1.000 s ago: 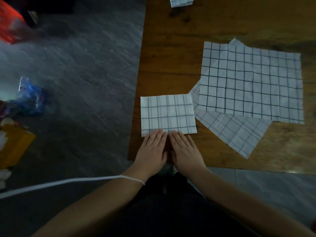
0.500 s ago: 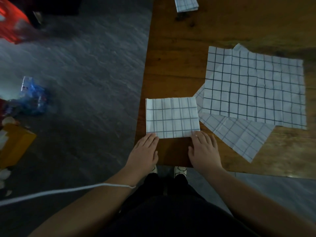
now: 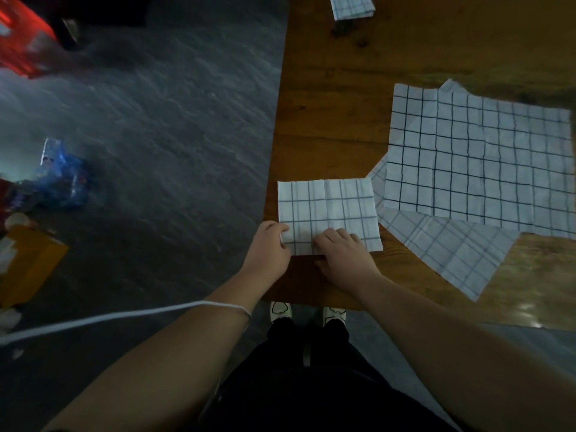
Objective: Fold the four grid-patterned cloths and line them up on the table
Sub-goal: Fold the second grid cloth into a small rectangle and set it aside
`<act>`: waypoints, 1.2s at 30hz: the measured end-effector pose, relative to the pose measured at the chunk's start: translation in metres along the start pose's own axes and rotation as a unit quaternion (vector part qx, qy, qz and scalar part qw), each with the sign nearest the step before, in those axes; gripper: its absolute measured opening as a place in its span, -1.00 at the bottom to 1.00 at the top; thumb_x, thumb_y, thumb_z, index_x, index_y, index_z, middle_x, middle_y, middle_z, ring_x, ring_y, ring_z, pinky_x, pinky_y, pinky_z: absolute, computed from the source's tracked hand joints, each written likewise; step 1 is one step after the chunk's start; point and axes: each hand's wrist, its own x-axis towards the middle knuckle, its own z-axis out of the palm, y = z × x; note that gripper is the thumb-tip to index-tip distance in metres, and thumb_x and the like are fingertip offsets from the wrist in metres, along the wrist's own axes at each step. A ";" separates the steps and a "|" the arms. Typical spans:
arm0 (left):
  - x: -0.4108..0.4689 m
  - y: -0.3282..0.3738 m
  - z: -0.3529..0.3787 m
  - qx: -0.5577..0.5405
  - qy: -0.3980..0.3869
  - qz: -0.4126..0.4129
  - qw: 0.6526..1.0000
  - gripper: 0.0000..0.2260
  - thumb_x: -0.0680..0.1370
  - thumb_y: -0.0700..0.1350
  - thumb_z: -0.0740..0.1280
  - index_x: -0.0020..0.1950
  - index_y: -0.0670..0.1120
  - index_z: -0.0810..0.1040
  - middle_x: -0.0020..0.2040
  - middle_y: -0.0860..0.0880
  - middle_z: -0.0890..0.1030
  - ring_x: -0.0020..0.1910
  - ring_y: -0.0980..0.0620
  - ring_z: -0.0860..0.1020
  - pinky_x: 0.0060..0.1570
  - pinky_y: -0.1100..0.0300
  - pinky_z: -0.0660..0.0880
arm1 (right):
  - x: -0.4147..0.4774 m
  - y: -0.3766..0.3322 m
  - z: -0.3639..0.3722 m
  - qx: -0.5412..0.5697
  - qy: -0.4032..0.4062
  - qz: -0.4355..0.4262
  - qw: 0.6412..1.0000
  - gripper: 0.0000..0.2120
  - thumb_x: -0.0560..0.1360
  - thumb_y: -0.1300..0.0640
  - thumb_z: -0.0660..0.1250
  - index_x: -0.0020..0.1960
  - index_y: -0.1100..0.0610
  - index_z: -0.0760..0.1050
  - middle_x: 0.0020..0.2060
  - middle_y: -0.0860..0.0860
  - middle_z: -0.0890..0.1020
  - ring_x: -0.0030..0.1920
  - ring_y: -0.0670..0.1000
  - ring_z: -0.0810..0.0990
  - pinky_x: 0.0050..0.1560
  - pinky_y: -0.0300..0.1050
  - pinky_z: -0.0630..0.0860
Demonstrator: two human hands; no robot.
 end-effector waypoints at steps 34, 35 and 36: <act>-0.021 -0.019 0.004 0.340 -0.100 0.288 0.890 -0.51 0.58 -0.08 0.33 0.52 0.04 0.37 0.57 -0.02 0.30 0.42 -0.08 0.31 0.28 -0.01 0.32 | -0.080 0.025 0.042 0.002 0.039 0.029 0.999 -0.23 0.52 0.01 0.23 0.64 0.08 -0.02 0.63 0.01 -0.02 0.63 0.02 -0.13 0.61 0.05 -0.10; -0.027 -0.019 0.007 0.343 -0.099 0.286 0.889 -0.51 0.58 -0.06 0.31 0.52 0.04 0.36 0.58 -0.02 0.28 0.42 -0.08 0.30 0.28 -0.01 0.33 | -0.083 0.023 0.046 -0.009 0.027 0.026 0.999 -0.22 0.50 -0.07 0.17 0.64 0.09 -0.03 0.63 0.02 -0.01 0.63 0.03 -0.10 0.60 0.06 -0.09; -0.032 -0.019 0.010 0.344 -0.099 0.283 0.890 -0.51 0.59 -0.05 0.30 0.53 0.04 0.34 0.59 -0.02 0.26 0.43 -0.08 0.29 0.29 -0.01 0.33 | -0.085 0.022 0.050 -0.016 0.014 0.028 0.999 -0.21 0.49 -0.14 0.11 0.64 0.10 -0.03 0.63 0.03 0.00 0.63 0.04 -0.08 0.59 0.07 -0.08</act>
